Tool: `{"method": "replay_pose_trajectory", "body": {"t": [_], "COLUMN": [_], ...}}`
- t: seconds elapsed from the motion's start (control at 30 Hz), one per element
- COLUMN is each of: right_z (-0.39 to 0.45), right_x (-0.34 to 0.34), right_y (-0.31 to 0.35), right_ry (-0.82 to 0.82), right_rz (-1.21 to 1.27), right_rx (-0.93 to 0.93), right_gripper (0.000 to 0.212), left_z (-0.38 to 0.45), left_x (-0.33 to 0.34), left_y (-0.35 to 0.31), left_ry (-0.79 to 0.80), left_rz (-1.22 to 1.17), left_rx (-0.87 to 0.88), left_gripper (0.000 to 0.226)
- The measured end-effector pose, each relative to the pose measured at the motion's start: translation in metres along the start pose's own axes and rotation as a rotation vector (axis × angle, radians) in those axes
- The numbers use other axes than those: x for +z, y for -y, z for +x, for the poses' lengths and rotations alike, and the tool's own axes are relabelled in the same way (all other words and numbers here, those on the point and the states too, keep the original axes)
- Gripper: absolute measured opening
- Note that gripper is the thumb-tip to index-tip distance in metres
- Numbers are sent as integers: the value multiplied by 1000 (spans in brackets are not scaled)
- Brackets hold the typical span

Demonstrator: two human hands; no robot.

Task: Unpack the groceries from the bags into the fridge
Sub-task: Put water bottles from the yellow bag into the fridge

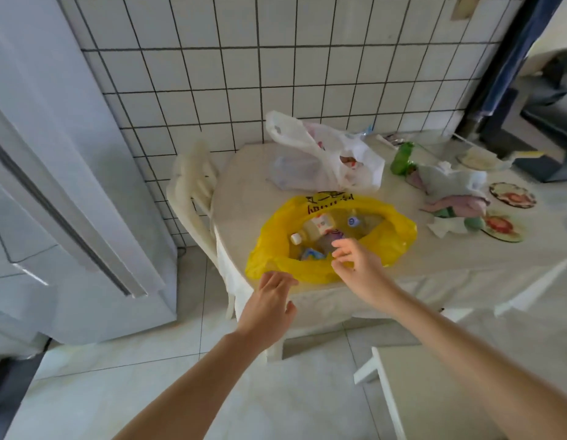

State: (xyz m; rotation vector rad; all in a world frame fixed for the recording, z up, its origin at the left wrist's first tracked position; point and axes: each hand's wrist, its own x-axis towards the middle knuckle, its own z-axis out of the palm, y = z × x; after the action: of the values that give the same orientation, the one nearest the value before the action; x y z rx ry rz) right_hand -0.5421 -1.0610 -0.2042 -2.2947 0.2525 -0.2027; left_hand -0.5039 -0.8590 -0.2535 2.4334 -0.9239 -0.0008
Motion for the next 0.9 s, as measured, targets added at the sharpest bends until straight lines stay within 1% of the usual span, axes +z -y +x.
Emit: {"method": "replay_pose_trajectory", "body": {"t": [0.17, 0.37, 0.47, 0.57, 0.63, 0.7, 0.73, 0.8, 0.83, 0.9], "right_z": [34, 91, 112, 122, 125, 123, 121, 113, 108, 98], "right_x": [-3, 18, 27, 31, 27, 20, 17, 12, 10, 5], "right_y": [-62, -121, -147, -165, -175, -185, -188, -199, -203, -213], "right_ry": [38, 188, 306, 391, 390, 394, 414, 438, 448, 436], "right_rz": [-168, -460, -712, -787, -859, -913, -911, -881, -881, -858], "right_rx": [6, 40, -34, -21, -106, -194, -222, -263, -281, -287], "right_gripper": [33, 46, 50, 52, 47, 44, 42, 33, 30, 34], "left_z": [45, 111, 133, 147, 152, 153, 152, 150, 148, 143], "left_x": [26, 62, 72, 81, 87, 92, 94, 95, 94, 93], "left_y": [4, 35, 50, 63, 71, 81, 86, 91, 94, 101], "left_ry": [96, 238, 277, 293, 332, 371, 367, 325, 306, 323], "left_rz": [37, 94, 96, 137, 181, 220, 235, 251, 253, 226], "left_rx": [-15, -55, -49, 15, 35, 48, 38, -12, -52, -194], "left_gripper": [43, 48, 40, 34, 41, 57, 59, 53, 51, 42]}}
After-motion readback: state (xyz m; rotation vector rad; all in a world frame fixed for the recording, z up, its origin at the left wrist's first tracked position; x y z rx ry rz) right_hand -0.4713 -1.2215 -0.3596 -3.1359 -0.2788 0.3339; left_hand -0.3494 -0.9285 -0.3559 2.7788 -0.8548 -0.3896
